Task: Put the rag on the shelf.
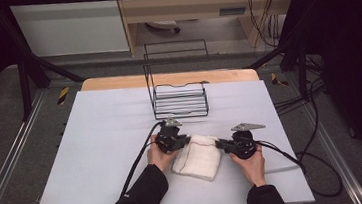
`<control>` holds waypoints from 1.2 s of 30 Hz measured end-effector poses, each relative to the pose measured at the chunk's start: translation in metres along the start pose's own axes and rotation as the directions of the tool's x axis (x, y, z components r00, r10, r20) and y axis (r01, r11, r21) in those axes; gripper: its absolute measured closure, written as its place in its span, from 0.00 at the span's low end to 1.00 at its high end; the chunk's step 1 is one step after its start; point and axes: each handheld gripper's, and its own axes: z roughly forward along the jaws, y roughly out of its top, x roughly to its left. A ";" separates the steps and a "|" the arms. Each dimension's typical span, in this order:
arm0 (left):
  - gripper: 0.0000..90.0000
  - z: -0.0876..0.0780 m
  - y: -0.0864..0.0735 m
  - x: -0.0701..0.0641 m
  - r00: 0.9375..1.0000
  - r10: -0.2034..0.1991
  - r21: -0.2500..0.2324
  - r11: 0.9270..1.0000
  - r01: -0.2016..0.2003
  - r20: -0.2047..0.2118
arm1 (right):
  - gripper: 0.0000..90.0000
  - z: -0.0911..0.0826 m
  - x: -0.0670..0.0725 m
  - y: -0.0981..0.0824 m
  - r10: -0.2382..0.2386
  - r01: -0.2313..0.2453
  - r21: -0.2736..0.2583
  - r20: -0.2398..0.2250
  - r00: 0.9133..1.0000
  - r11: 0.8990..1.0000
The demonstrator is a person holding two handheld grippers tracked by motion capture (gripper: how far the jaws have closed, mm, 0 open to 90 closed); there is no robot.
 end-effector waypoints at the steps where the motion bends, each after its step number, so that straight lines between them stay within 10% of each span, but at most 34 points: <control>1: 0.89 -0.002 0.000 0.001 1.000 -0.006 -0.008 1.000 0.006 0.006 | 0.92 -0.001 0.001 0.001 -0.002 0.002 -0.007 -0.001 1.000 1.000; 36: 0.89 -0.063 -0.003 -0.023 0.998 0.054 -0.209 0.977 -0.049 0.020 | 0.92 -0.035 0.025 0.016 -0.114 0.110 -0.162 -0.020 0.993 0.981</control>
